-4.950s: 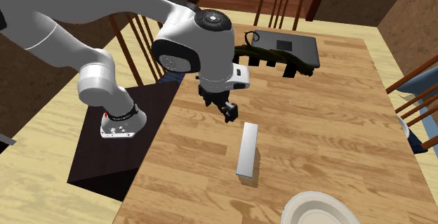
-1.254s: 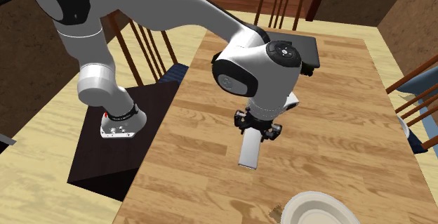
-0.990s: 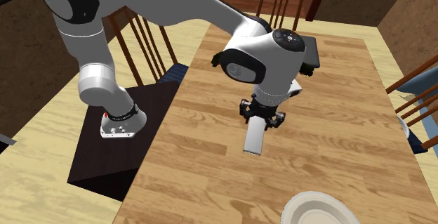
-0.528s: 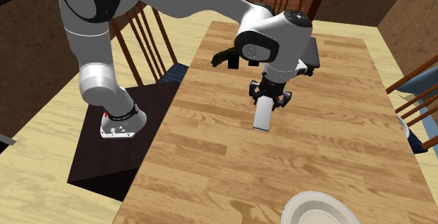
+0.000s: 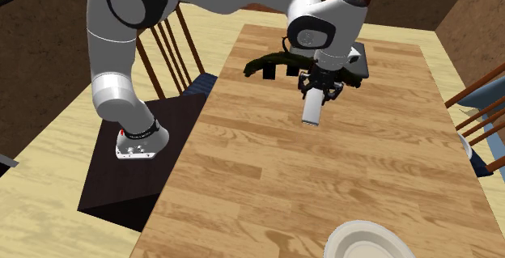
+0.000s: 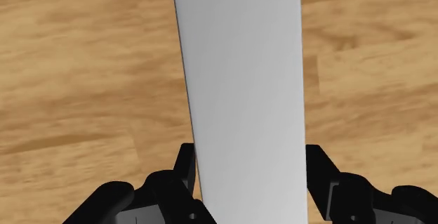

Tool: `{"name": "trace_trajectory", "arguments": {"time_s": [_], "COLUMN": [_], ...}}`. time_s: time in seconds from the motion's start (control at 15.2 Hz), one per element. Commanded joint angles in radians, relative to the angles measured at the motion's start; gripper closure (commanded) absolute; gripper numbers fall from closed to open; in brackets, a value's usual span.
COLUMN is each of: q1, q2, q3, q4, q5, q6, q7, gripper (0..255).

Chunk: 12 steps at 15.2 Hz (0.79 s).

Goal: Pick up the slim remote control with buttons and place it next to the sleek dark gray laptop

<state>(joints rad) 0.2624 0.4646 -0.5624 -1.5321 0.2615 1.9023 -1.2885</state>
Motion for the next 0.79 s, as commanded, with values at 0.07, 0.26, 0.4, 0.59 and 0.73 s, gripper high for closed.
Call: {"name": "trace_trajectory", "arguments": {"time_s": [0.07, 0.26, 0.4, 0.59, 0.73], "q1": [0.007, 0.006, -0.001, 0.004, 0.007], "q2": [0.070, 0.149, 0.227, 0.231, 0.235], "q3": [0.024, 0.048, 0.069, 0.071, 0.073], "q4": [0.108, 0.238, 0.372, 0.337, 0.316], "q5": [0.022, 0.042, 0.060, 0.063, 0.066], "q6": [-0.040, -0.089, -0.141, -0.104, -0.080], "q7": [0.049, 0.098, 0.142, 0.138, 0.135], "gripper": [255, 255, 255, 255, 255]}}
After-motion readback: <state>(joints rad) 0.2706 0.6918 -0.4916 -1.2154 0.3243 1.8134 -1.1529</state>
